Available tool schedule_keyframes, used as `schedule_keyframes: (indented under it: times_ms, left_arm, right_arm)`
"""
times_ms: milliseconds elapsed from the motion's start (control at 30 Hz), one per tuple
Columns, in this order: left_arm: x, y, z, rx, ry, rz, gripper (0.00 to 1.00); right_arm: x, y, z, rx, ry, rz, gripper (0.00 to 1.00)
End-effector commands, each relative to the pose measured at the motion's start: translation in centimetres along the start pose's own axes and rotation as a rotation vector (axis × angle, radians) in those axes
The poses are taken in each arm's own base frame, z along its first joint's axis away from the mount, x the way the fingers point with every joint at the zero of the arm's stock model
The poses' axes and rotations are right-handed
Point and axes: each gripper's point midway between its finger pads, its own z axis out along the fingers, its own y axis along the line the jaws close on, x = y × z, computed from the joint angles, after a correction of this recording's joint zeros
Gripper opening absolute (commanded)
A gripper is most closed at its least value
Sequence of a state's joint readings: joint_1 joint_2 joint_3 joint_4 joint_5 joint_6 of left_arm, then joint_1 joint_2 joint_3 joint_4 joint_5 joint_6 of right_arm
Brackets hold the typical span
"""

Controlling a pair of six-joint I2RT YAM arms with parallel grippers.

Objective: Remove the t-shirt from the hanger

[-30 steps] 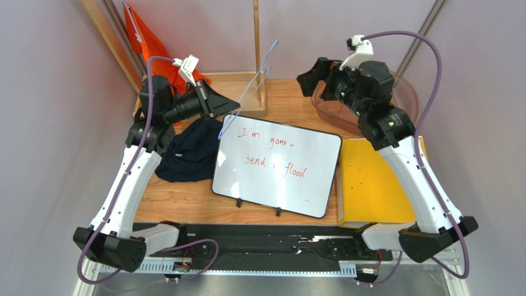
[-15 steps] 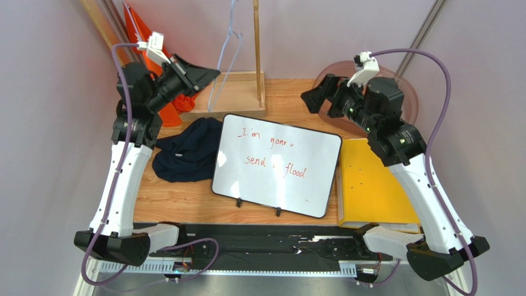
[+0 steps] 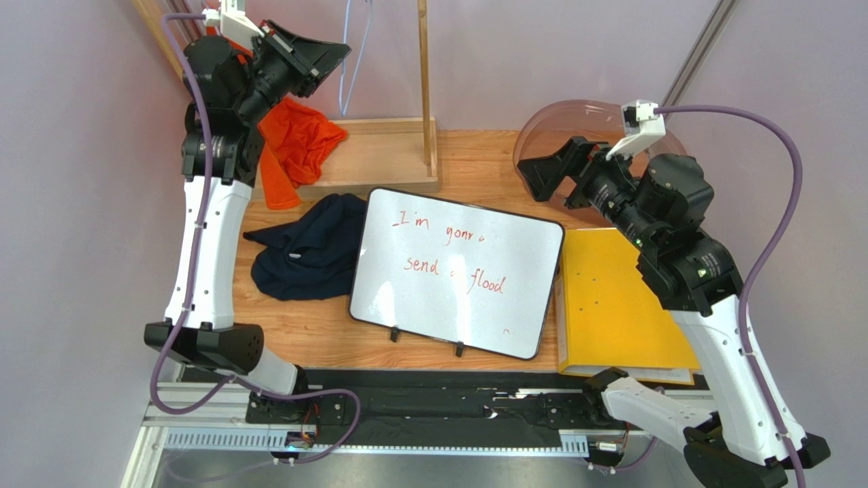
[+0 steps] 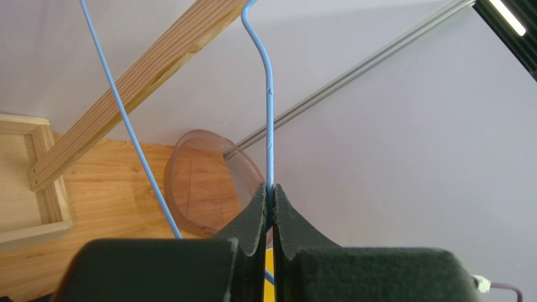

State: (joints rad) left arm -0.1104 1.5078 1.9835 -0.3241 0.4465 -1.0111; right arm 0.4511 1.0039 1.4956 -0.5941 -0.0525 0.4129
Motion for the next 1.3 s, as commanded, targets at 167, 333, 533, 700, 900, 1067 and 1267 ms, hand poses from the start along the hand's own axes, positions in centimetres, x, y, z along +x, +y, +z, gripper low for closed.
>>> schedule_keyframes:
  times_ms: [167, 333, 533, 700, 900, 1067, 1267]
  left_arm:
    - [-1.6, 1.2, 3.1, -0.022, -0.03, -0.08, 0.0]
    - [-1.1, 1.2, 4.6, -0.005, -0.01, -0.083, 0.0]
    - [1.5, 1.8, 6.3, -0.024, 0.035, -0.091, 0.0]
    - [2.9, 2.3, 7.5, -0.022, 0.072, -0.103, 0.0]
    - [4.2, 2.7, 8.1, -0.022, 0.091, -0.103, 0.0]
    - [5.1, 3.5, 9.3, -0.022, 0.124, -0.118, 0.0]
    - [6.2, 4.4, 9.5, -0.032, 0.162, -0.099, 0.0]
  right_arm:
    - [-0.7, -0.5, -1.4, 0.029, -0.045, -0.027, 1.0]
    - [-0.7, -0.5, -1.5, 0.029, -0.045, -0.027, 1.0]
    - [-0.5, -0.4, -1.5, 0.021, -0.04, -0.017, 1.0]
    - [-0.5, -0.4, -1.7, 0.02, -0.045, -0.017, 1.0]
    - [-0.6, -0.5, -2.0, 0.022, -0.052, -0.02, 1.0]
    - [-0.2, -0.6, -1.8, 0.022, -0.044, -0.018, 1.0]
    - [-0.5, -0.4, -2.0, 0.016, -0.054, -0.019, 1.0]
